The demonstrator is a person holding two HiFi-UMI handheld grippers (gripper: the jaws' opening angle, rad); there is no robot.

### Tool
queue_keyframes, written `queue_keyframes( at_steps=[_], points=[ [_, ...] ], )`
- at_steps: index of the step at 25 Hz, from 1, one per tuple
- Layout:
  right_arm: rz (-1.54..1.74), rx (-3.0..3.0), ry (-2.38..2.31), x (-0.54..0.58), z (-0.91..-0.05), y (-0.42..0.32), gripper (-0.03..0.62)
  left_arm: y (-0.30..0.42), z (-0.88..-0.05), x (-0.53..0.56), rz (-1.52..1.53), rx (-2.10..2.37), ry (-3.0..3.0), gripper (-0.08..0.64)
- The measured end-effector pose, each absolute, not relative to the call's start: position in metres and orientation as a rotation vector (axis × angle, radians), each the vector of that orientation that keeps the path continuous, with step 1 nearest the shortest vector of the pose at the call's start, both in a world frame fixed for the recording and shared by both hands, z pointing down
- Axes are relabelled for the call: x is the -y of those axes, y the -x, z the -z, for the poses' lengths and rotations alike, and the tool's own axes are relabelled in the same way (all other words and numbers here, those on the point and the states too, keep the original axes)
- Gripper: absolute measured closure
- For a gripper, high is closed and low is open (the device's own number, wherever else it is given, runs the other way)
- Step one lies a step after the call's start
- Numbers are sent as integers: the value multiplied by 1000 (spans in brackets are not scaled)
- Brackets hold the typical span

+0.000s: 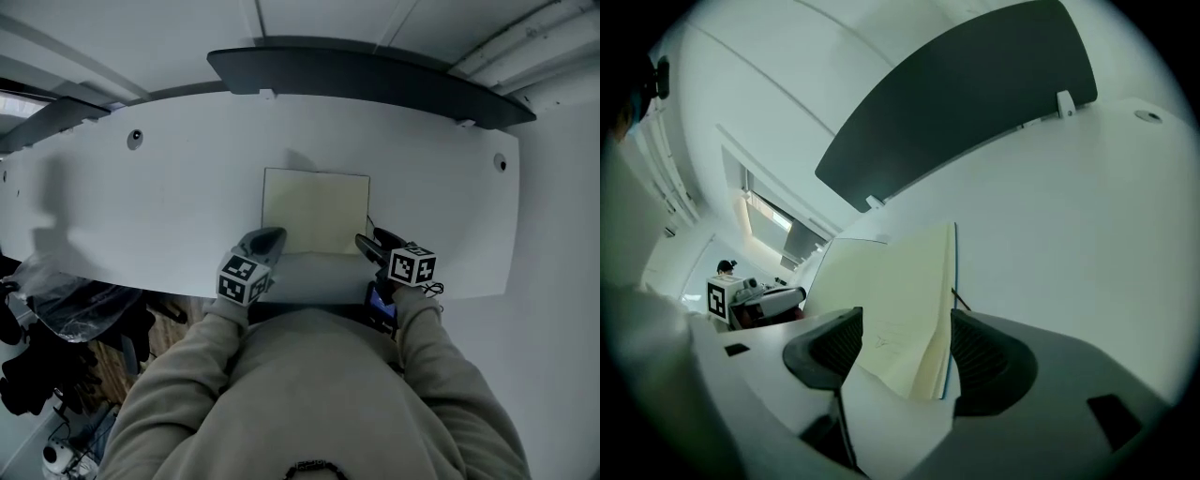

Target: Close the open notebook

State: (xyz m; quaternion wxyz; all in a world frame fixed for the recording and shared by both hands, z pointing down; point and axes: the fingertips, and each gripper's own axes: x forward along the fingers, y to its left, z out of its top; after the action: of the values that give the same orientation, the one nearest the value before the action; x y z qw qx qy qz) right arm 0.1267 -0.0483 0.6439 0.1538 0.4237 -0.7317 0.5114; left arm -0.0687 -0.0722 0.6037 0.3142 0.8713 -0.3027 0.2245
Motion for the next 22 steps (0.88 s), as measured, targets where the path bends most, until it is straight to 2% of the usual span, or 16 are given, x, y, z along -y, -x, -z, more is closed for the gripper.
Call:
queue_keyframes(
  at_steps=[14, 22],
  points=[
    [-1521, 2152, -1123, 61, -653, -103, 331, 90, -657, 62, -678, 806, -2177, 565],
    [-1552, 2399, -905, 61, -582, -45, 334, 89, -639, 59, -629, 798, -2191, 565]
  ],
)
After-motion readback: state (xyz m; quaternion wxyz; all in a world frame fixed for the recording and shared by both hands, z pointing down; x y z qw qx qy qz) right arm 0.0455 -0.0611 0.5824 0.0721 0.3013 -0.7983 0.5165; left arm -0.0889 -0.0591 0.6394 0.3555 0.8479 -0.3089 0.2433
